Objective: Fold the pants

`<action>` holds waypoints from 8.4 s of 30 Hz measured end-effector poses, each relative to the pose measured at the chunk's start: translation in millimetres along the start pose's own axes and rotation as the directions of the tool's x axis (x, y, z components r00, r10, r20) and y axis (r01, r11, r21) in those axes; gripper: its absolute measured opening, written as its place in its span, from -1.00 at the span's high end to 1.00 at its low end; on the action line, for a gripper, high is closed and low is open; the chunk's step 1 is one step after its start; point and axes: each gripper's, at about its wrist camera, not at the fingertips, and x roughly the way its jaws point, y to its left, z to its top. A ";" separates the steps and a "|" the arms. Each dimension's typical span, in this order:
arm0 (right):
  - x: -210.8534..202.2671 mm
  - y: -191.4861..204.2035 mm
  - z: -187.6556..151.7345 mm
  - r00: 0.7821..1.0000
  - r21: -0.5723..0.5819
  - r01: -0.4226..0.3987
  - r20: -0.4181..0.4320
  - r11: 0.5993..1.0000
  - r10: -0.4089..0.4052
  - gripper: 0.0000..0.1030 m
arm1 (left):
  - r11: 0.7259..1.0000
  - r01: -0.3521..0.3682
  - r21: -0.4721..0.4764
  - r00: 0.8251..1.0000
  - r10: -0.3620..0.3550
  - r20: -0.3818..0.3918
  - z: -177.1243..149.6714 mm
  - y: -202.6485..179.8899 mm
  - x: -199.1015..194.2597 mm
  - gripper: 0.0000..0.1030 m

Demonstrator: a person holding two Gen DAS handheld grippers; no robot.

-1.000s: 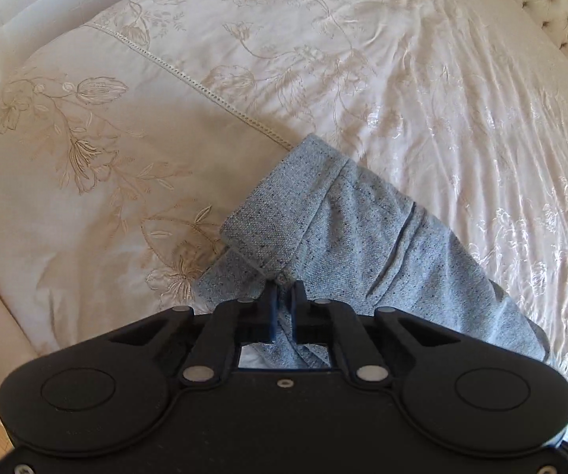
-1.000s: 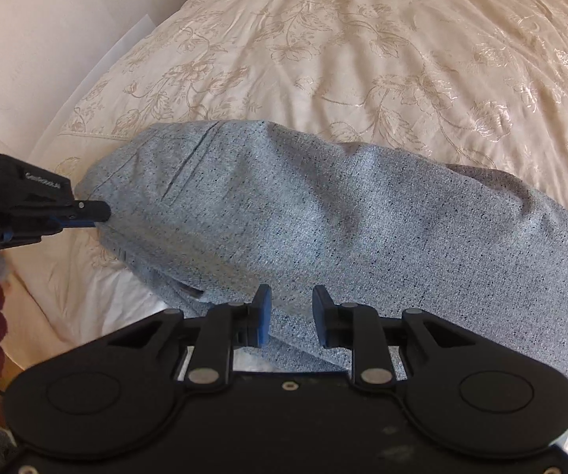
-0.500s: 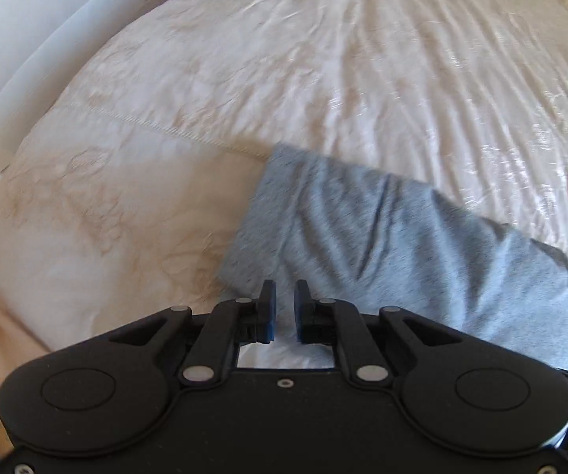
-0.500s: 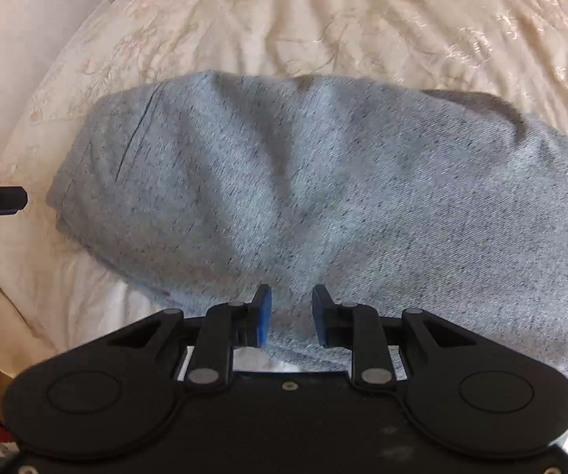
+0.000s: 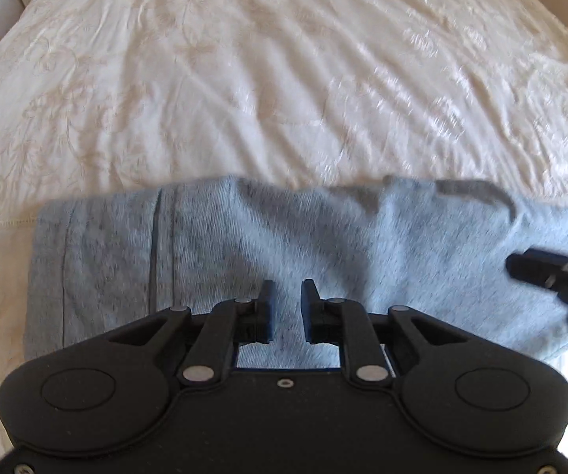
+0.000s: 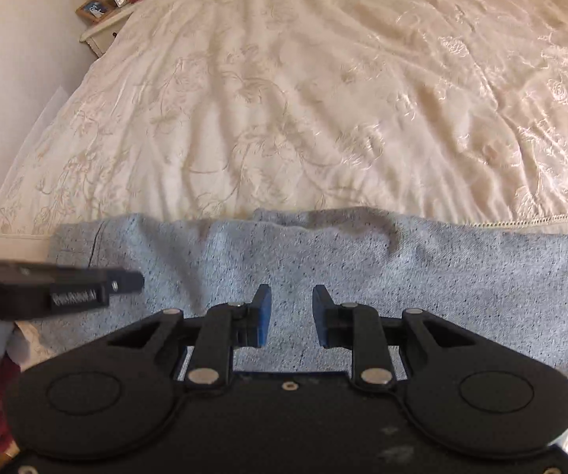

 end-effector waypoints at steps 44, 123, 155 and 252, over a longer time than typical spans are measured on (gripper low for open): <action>69.1 6.8 30.7 0.966 -0.220 -0.249 -0.125 0.943 0.226 0.94 | 0.975 -0.107 -0.196 0.977 0.140 0.161 25.6 47.3 -45.1 0.44; 111.1 21.7 68.0 0.989 -0.461 -0.115 0.026 0.880 0.143 0.88 | 0.988 -0.103 -0.115 0.994 0.096 -0.059 -1.6 48.1 6.3 0.36; 78.8 67.9 17.3 0.989 -0.237 -0.136 0.023 0.962 0.146 0.71 | 0.999 -0.023 0.047 0.988 0.016 0.154 33.6 33.9 -42.4 0.35; -110.6 -505.3 -178.0 0.971 0.664 0.147 0.043 0.733 -0.234 0.25 | 0.985 -0.069 0.156 0.997 0.065 0.027 -76.3 -367.8 2.7 0.12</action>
